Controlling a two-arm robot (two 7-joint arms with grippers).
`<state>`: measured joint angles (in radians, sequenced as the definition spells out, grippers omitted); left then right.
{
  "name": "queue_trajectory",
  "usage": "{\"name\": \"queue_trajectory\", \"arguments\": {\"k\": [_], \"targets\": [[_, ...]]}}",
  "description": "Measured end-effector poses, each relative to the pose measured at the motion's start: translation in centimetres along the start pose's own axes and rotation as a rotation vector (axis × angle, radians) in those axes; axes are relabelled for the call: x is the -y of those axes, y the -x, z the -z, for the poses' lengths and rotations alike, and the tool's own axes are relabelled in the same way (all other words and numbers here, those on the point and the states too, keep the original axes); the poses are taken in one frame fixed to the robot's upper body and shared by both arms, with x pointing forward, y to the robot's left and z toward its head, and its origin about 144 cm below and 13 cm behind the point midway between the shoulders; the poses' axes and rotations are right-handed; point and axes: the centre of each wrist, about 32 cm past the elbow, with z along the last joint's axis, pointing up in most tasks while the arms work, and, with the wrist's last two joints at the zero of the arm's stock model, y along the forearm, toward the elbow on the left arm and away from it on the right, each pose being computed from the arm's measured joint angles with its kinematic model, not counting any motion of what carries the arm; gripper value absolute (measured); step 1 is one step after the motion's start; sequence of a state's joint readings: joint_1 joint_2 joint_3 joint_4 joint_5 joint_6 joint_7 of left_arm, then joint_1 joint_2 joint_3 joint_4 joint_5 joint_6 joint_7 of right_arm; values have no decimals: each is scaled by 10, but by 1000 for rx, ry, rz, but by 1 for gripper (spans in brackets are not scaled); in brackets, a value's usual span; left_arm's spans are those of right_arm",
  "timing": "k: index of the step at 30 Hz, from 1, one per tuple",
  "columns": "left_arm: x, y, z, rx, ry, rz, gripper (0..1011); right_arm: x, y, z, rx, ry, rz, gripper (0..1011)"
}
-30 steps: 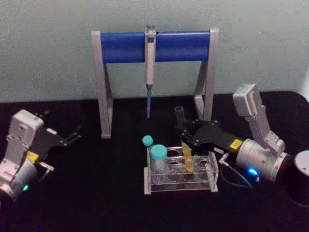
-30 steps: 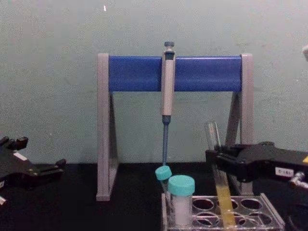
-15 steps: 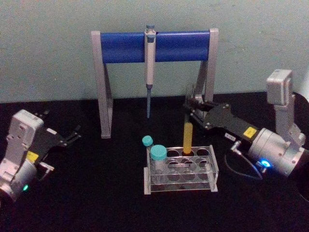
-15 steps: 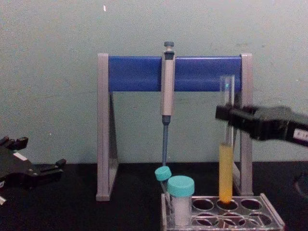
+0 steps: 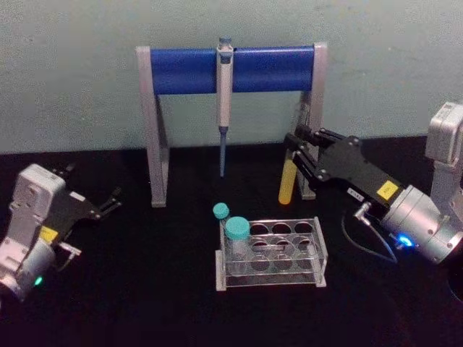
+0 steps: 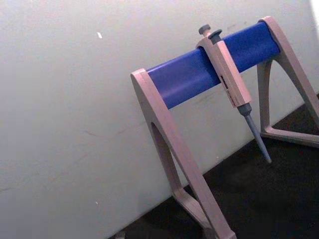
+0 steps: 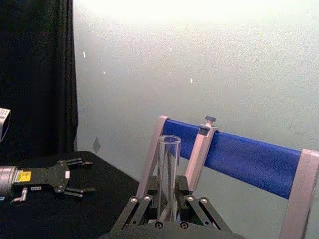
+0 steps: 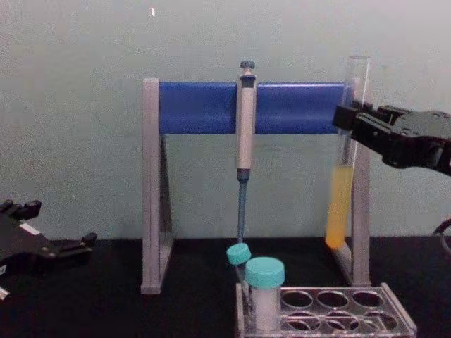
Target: Pick up the test tube from the test tube rack, shake it, then place it back into the test tube rack.
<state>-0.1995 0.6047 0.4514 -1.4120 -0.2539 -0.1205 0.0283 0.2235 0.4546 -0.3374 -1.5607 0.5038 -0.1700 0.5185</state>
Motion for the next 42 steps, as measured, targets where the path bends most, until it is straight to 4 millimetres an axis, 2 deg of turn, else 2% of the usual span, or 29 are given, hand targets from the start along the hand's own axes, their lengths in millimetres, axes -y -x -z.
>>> {"name": "queue_trajectory", "arguments": {"k": [11,18,23,29,37,42], "targets": [[0,0,0,0,0,0,1001,-2,1,3,9,-2,-8,229],[0,0,0,0,0,0,1001,-10,3,5,-7,1,-102,229],[0,0,0,0,0,0,1001,-9,0,2,-31,41,-175,229],[0,0,0,0,0,0,1001,5,-2,-8,-51,104,-213,229],[0,0,0,0,0,0,1001,34,-6,-31,9,209,-126,229],[0,0,0,0,0,0,1001,39,-7,-38,81,259,-40,229]]}}
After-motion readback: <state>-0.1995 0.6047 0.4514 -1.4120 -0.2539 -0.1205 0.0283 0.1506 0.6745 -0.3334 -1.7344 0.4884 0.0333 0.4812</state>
